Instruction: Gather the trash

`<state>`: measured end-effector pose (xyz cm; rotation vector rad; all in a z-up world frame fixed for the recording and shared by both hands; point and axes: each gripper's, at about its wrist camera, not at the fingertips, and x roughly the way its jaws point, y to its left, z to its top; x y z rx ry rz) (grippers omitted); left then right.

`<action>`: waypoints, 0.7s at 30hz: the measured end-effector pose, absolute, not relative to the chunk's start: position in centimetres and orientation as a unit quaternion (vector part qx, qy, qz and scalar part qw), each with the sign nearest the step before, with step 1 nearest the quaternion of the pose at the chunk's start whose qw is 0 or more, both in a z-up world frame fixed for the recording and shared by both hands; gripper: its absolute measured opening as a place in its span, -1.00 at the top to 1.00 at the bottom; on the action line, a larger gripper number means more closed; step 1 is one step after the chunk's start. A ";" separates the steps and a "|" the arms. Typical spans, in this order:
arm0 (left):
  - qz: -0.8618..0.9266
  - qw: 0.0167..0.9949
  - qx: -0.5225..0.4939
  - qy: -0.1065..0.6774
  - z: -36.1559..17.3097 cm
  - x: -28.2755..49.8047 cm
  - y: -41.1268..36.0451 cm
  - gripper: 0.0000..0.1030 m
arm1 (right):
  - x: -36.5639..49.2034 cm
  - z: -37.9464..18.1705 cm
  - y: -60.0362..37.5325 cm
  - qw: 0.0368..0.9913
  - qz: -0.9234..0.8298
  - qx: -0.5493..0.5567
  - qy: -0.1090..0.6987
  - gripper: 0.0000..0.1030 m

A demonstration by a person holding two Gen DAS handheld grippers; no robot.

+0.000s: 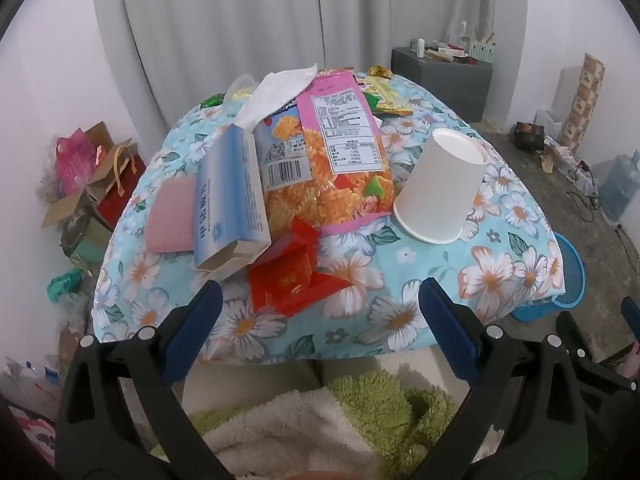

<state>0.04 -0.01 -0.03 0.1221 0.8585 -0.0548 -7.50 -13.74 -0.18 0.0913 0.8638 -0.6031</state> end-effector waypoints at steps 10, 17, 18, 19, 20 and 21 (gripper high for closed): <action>-0.025 0.908 0.057 0.415 0.0 0.0 0.0 -0.83 | -7.5 -0.2 -13.7 0.864 -0.288 0.043 0.411 -0.88; -0.022 0.907 0.059 0.416 -0.5 0.1 0.1 -0.83 | -7.5 -0.1 -13.6 0.864 -0.288 0.043 0.411 -0.88; -0.021 0.907 0.059 0.417 -0.5 0.1 0.1 -0.83 | -7.5 -0.1 -13.6 0.864 -0.287 0.043 0.411 -0.88; -0.022 0.907 0.058 0.417 -0.5 0.1 0.2 -0.83 | -7.5 -0.1 -13.6 0.864 -0.287 0.043 0.412 -0.88; -0.021 0.907 0.057 0.418 -0.5 0.1 0.3 -0.83 | -7.5 -0.1 -13.6 0.864 -0.287 0.044 0.412 -0.88; -0.021 0.906 0.057 0.418 -0.5 0.1 0.3 -0.83 | -7.5 -0.1 -13.6 0.864 -0.287 0.044 0.412 -0.88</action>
